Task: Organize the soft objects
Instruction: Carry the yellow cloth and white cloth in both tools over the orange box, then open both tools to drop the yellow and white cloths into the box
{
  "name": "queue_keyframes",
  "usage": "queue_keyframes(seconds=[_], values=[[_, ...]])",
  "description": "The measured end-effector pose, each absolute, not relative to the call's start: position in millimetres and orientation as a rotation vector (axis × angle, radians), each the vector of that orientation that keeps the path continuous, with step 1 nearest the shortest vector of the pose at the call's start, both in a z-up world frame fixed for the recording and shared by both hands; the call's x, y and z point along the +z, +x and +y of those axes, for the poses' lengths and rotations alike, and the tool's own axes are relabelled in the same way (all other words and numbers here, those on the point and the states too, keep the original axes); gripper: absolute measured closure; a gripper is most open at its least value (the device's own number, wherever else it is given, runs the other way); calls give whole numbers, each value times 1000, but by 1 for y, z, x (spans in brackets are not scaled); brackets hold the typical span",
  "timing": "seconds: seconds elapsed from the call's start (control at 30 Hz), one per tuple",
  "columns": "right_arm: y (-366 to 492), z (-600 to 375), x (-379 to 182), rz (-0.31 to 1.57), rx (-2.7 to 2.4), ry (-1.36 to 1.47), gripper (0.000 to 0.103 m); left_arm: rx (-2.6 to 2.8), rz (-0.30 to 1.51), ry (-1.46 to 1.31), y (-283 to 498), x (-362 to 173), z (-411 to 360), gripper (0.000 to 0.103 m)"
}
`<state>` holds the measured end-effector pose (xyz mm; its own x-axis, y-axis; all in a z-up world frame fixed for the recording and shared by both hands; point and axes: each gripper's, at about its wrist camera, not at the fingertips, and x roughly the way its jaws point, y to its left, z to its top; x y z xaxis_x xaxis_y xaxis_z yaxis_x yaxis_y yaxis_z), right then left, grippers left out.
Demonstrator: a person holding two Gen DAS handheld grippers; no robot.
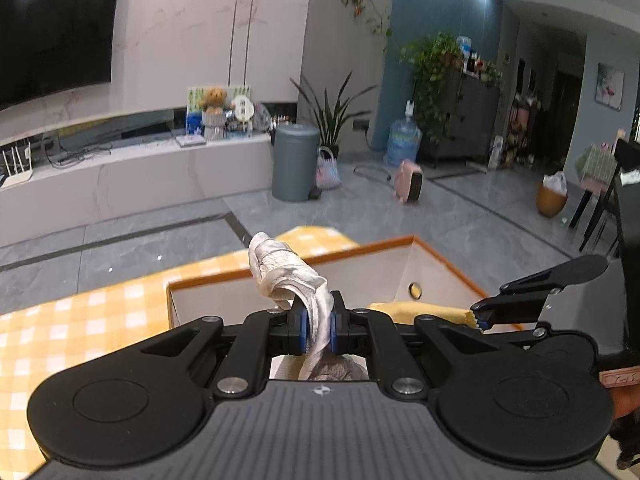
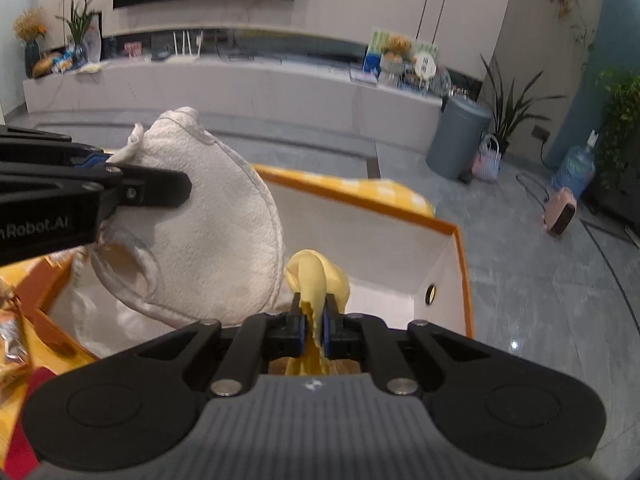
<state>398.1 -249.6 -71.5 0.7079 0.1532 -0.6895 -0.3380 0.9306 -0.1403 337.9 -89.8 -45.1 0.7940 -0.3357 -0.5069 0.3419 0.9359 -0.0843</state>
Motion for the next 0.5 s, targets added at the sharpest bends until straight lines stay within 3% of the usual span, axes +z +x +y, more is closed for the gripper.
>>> queue_keyframes(seconds=[0.3, 0.37, 0.43, 0.5], values=[[415, -244, -95, 840, 275, -292, 92, -324, 645, 43, 345, -65, -82, 91], [417, -244, -95, 850, 268, -286, 85, -318, 654, 46, 346, -65, -79, 89], [417, -244, -93, 847, 263, -292, 69, -317, 664, 39, 346, -62, -77, 80], [414, -241, -91, 839, 264, -317, 66, -315, 663, 23, 344, -58, -73, 68]])
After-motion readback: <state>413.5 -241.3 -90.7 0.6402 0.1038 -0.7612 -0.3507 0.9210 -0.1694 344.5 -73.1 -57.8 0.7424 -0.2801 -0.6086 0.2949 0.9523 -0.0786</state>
